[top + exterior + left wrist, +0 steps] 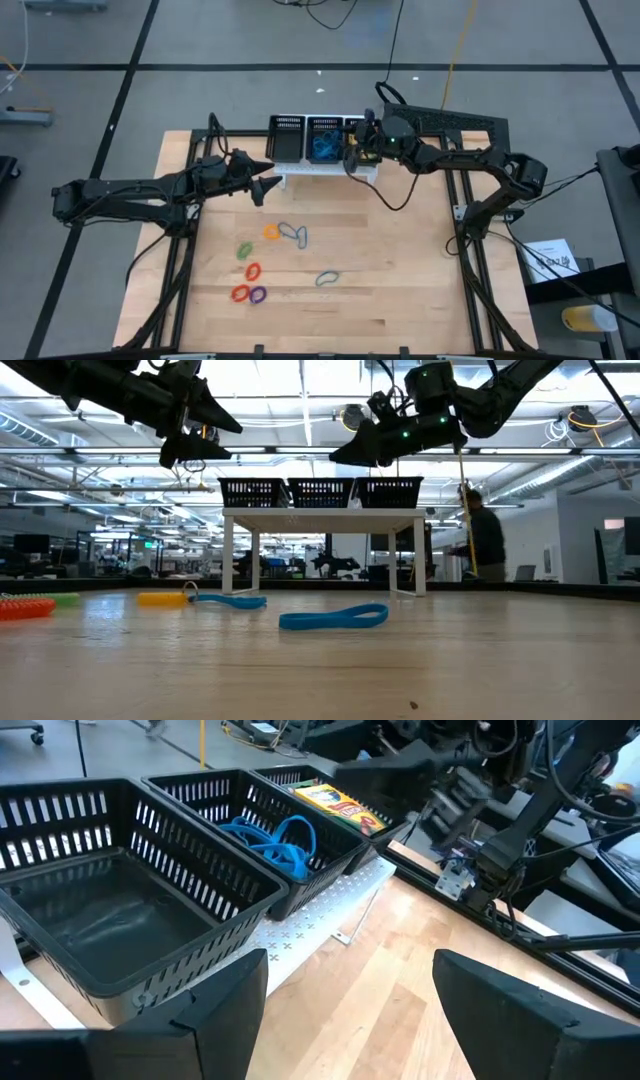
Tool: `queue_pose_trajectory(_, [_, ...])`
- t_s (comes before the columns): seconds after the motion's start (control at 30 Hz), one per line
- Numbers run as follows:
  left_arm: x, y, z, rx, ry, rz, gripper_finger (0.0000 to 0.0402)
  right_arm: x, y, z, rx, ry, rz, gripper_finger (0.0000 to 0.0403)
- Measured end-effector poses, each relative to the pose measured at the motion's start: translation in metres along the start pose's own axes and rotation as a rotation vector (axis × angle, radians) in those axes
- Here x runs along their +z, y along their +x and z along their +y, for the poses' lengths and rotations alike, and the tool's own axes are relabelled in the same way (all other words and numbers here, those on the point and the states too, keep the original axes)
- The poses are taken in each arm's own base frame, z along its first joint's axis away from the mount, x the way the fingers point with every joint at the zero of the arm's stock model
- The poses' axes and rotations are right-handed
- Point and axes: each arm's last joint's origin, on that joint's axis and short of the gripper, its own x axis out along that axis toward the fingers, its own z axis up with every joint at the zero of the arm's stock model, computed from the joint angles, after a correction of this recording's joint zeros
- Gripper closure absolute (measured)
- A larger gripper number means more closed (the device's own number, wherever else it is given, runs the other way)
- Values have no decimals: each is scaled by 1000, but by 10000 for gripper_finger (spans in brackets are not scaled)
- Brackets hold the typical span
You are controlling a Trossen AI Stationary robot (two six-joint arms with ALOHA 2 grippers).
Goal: Pick & Place Office Desk Supplies
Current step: Put the blue rubber band into the middle black bin
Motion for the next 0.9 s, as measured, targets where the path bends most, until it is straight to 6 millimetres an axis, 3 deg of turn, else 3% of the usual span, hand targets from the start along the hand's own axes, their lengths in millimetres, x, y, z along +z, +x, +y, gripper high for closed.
queue_pose_trajectory(0.23, [0, 0, 0, 0, -16, 0, 107, 17, -10, 18, 311, 211, -54, 203])
queue_pose_trajectory(0.47, [-1, 0, -1, -35, -56, 27, 107, 36, -37, 47, 506, 207, 21, 213])
queue_pose_trajectory(0.67, [-4, -1, -5, -179, -82, 104, 107, 30, -71, 79, 615, 159, 16, 230])
queue_pose_trajectory(0.9, [-16, 2, -18, -282, -18, 200, 107, 9, -106, 90, 565, 149, -4, 241])
